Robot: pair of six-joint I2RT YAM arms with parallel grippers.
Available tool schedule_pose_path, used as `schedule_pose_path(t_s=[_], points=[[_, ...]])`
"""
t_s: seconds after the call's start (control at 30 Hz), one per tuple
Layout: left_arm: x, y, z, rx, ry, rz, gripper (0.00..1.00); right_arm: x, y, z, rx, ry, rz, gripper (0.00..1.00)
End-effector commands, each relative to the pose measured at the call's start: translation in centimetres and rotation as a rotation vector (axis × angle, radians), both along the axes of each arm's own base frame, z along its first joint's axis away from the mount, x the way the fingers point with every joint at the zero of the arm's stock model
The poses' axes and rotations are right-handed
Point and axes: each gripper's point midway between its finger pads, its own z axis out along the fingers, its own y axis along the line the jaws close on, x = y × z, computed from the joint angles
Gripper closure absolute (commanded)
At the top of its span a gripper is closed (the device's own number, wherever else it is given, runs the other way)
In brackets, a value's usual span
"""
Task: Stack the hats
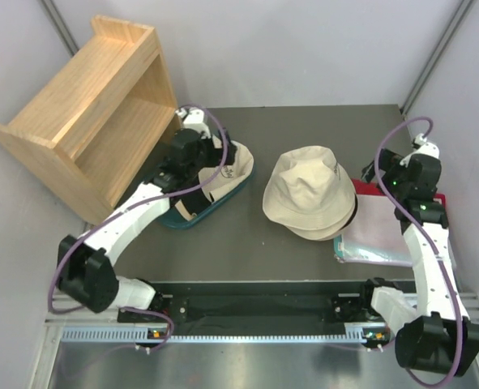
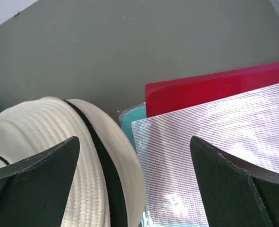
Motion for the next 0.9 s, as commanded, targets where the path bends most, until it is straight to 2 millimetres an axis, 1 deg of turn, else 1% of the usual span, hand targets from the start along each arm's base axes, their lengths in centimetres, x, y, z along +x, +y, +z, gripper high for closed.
schedule_pose_path(t_s=[0.0,0.07,0.1,0.13,0.17,0.2,0.23,0.27,0.33,0.37,0.43,0.5,0.53,0.57,0.7,0.73,0.87], points=[[-2.4,5.2,-3.5,0.065,0.096,0.132,0.01,-0.7,-2.1,2.9,-0.038,-0.068,-0.065,0.0],[-3.4,5.6,-4.6,0.051,0.116,0.134,0.01,-0.8,-1.8,3.4,-0.032,-0.094,-0.057,0.0],[-4.4,5.9,-5.8,0.043,0.142,0.134,0.02,-0.7,-1.7,3.5,-0.029,-0.105,-0.054,0.0],[-4.8,6.0,-6.3,0.033,0.154,0.133,0.02,-0.8,-1.7,3.6,-0.028,-0.111,-0.05,0.0],[-5.3,5.8,-6.1,0.007,0.15,0.116,0.05,-0.7,-1.5,3.5,-0.024,-0.114,-0.044,0.0],[-5.9,5.9,-7.2,-0.006,0.177,0.117,0.06,-0.7,-1.5,3.5,-0.023,-0.114,-0.041,0.0],[-6.2,5.8,-7.4,-0.022,0.181,0.116,0.07,-0.7,-1.3,3.4,-0.02,-0.115,-0.031,0.0],[-6.6,5.7,-7.7,-0.051,0.181,0.11,0.12,-0.6,-1.2,3.4,-0.016,-0.117,-0.026,0.0],[-6.8,5.4,-7.8,-0.083,0.178,0.103,0.14,-0.5,-0.9,3.4,-0.009,-0.123,-0.011,0.0],[-7.1,5.2,-8.3,-0.097,0.192,0.091,0.16,-0.5,-0.8,3.3,-0.009,-0.124,-0.006,0.0],[-6.9,5.0,-8.6,-0.106,0.2,0.094,0.17,-0.5,-0.7,3.4,-0.003,-0.13,-0.001,0.0],[-6.9,4.6,-9.5,-0.113,0.225,0.081,0.21,-0.6,-0.7,3.4,-0.004,-0.133,-0.001,0.0],[-6.6,4.3,-9.2,-0.129,0.207,0.072,0.22,-0.6,-0.6,3.5,-0.005,-0.136,0.002,0.0],[-6.5,4.1,-9.6,-0.133,0.219,0.07,0.23,-0.7,-0.6,3.5,-0.006,-0.136,0.002,0.0],[-6.1,3.8,-10.1,-0.145,0.225,0.07,0.31,-0.8,-0.6,3.8,-0.011,-0.144,0.004,0.0],[-6.1,3.7,-10.4,-0.144,0.233,0.072,0.35,-0.8,-0.6,3.8,-0.011,-0.145,0.005,0.0],[-6.0,3.6,-10.6,-0.156,0.232,0.075,0.39,-0.9,-0.6,4.1,-0.011,-0.154,0.003,0.0]])
